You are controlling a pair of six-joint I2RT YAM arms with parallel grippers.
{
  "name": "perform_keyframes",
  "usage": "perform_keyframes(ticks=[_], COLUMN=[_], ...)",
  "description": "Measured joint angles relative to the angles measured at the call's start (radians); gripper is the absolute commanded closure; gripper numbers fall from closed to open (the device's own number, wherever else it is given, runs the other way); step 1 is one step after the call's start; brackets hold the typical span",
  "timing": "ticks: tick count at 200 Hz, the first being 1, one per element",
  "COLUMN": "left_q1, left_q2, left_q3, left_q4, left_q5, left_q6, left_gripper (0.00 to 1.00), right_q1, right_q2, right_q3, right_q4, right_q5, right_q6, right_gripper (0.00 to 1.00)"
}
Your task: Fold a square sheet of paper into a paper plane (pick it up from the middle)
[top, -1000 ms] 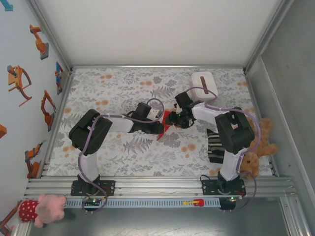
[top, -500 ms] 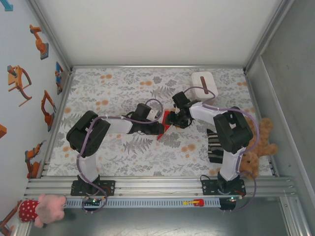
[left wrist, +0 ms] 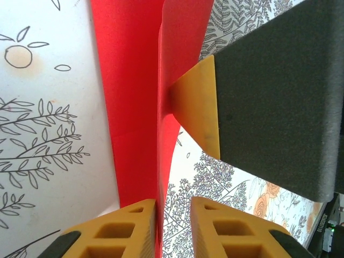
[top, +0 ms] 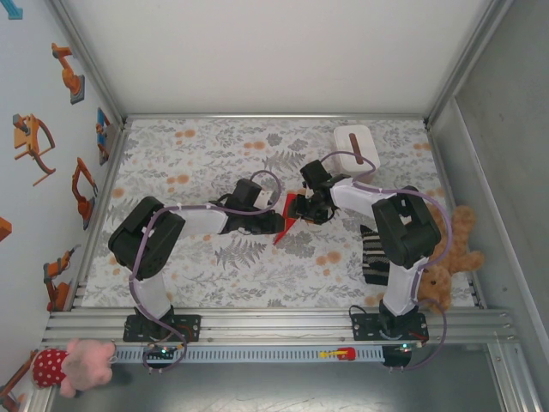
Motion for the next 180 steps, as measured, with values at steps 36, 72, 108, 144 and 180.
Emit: perform_keyframes(ticks=[36,72,108,144,180], left_q1=[-0.001,-0.005,-0.011,-0.012,-0.013], left_q2=[0.010,0.023,0.033,0.037,0.038], left_q3=[0.000,0.000,0.000,0.000,0.000], left_q4=[0.001,0.001,0.001,0.001,0.000], left_q5=[0.001,0.001,0.001,0.002,0.002], left_q6=[-0.013,-0.014,-0.014,-0.014,-0.013], left_gripper=[0.82,0.87,0.89,0.91,0.93], right_q1=[0.000,0.000,-0.001,-0.015,-0.040], right_q2=[-0.005,-0.018,-0.045,-0.082,-0.108], right_q3=[-0.008,-0.024,-0.059,-0.124,-0.183], right_q4=[0.008,0.030,0.072,0.155,0.234], right_q5=[-0.001,-0.003,-0.009,-0.044,-0.109], right_q6=[0.000,0.000,-0.002,-0.027,-0.061], right_gripper=[0.44,0.44,0.43,0.41,0.39])
